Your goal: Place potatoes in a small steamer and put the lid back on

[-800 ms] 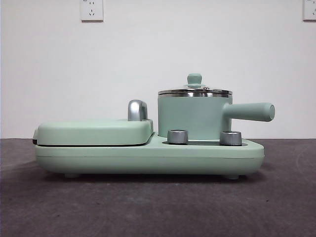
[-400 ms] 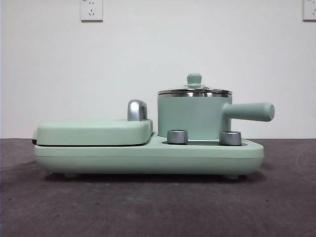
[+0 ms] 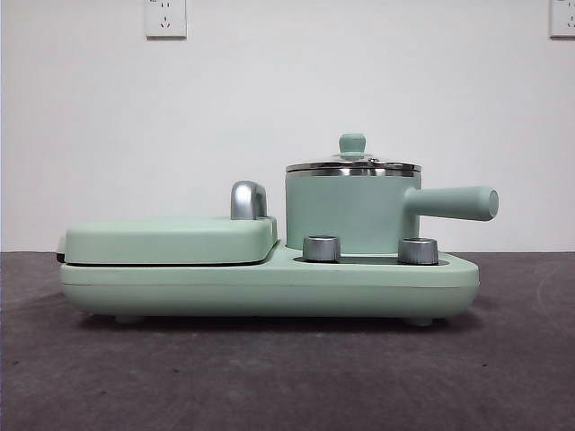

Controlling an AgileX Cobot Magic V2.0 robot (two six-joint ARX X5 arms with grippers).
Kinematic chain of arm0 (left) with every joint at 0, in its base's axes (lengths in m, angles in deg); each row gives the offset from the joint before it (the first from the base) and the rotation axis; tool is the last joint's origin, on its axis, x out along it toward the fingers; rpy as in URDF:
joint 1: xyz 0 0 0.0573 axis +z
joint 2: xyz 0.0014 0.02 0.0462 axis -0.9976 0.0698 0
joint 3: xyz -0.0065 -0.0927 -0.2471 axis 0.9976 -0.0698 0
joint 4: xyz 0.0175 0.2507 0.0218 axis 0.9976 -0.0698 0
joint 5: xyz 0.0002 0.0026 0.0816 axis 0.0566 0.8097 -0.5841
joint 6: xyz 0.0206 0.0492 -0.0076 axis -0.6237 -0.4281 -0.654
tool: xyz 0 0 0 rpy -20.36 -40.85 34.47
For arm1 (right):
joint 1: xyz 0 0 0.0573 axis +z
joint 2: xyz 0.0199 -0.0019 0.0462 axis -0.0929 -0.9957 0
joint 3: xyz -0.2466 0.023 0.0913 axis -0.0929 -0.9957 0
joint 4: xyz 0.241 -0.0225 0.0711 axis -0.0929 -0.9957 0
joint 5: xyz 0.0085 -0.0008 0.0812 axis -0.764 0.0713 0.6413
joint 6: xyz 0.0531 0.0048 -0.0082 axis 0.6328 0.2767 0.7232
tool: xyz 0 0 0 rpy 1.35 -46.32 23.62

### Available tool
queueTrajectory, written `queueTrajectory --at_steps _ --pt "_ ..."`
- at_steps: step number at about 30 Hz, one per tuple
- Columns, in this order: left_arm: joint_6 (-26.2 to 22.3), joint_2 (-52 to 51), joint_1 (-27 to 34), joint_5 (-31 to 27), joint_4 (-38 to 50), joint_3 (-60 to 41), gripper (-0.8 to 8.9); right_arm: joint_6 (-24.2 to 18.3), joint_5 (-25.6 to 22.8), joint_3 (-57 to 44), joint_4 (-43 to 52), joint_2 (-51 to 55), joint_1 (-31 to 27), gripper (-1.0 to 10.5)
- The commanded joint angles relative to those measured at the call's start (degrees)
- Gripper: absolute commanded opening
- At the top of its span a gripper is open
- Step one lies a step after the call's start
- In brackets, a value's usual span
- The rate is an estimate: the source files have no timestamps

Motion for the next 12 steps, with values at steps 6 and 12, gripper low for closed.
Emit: queueTrajectory --at_steps 6,12 --pt "-0.81 -0.09 0.17 -4.48 8.26 -4.66 0.08 -0.46 0.04 0.39 0.61 -0.28 0.24 0.2" --pt "-3.32 -0.09 0.9 -7.28 8.0 -5.07 0.08 -0.46 0.04 0.39 0.61 -0.28 0.24 0.2"
